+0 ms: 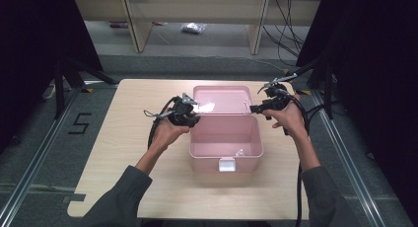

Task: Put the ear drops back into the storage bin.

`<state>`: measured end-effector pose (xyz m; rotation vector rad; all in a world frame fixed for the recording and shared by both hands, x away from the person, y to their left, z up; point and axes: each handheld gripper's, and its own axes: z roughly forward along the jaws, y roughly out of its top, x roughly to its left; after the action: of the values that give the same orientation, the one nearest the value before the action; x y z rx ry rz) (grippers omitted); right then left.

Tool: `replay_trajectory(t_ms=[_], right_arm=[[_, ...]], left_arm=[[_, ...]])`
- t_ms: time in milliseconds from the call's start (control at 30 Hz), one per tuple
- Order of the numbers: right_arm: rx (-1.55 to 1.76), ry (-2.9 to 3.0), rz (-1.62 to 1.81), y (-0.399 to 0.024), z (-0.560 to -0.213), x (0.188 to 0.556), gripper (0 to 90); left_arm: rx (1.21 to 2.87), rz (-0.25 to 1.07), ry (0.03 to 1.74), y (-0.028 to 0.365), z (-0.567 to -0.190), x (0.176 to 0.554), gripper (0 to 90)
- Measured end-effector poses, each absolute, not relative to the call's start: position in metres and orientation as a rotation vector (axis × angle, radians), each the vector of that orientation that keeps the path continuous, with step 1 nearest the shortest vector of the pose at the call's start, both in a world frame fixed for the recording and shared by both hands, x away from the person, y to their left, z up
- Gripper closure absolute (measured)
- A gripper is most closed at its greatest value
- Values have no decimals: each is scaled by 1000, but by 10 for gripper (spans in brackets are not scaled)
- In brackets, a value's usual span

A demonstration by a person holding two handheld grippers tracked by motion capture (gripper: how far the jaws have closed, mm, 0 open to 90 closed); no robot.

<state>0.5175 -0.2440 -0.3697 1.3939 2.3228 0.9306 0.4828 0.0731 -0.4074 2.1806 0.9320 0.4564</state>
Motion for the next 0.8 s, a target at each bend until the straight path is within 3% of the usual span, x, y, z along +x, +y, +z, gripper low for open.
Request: replay_trajectory(t_ms=[800], right_arm=[[1520,2211,919,-243,-387,569,559]], left_arm=[[2195,457,896,67,-407,477,788]])
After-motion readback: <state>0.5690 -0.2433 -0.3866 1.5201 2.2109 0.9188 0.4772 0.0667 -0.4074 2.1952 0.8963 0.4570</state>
